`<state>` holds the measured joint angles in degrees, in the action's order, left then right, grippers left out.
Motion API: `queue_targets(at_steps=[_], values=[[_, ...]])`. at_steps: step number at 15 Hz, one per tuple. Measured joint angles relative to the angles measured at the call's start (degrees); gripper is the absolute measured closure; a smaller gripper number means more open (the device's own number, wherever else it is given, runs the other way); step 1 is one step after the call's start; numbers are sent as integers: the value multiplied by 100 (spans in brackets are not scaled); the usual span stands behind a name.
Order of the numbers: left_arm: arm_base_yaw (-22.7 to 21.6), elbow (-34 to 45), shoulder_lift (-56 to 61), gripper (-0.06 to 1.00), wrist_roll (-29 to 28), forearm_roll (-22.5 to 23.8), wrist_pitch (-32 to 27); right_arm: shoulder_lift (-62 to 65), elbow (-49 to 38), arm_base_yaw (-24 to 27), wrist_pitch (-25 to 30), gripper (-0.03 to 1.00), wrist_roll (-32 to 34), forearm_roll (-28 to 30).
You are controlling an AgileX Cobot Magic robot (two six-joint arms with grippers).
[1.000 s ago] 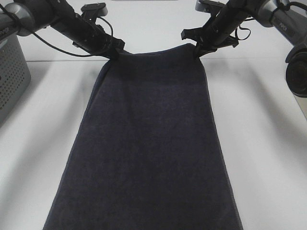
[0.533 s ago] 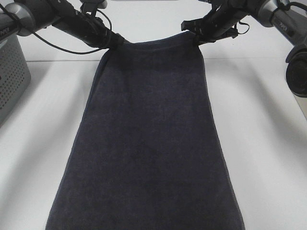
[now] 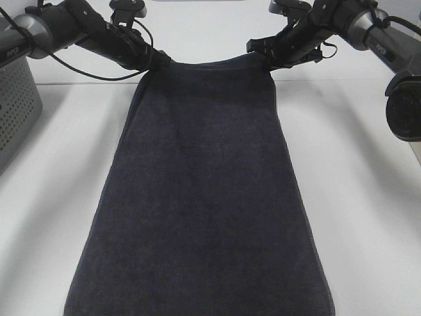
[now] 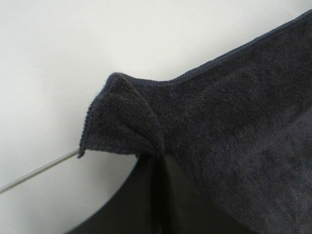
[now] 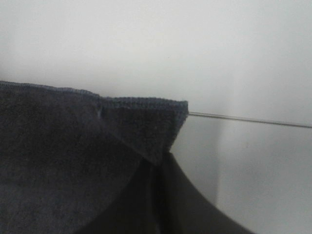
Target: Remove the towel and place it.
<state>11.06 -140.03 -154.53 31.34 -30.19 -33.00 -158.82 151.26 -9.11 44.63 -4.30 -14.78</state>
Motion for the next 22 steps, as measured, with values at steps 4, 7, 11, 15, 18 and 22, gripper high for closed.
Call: queue_targets(at_steps=[4, 7, 11, 15, 18, 22], values=[[11, 0, -315, 93, 0, 0, 258, -201, 0, 0, -29, 96, -46, -17], [11, 0, -321, 86, 69, -6, 407, -201, 0, 0, -74, 86, -69, -29], [11, 0, -327, 33, 138, -11, 1014, -201, 0, 0, -172, 28, -97, -11], [11, 0, -327, 14, 149, -6, 1123, -201, 0, 6, 17, 17, -103, 126], [11, 0, -57, 14, 149, 418, 401, 74, 0, 11, 791, 17, -120, 281], [11, 0, 1060, 14, -1089, 1713, -2034, 1106, 0, 11, 2401, 17, -241, 424]])
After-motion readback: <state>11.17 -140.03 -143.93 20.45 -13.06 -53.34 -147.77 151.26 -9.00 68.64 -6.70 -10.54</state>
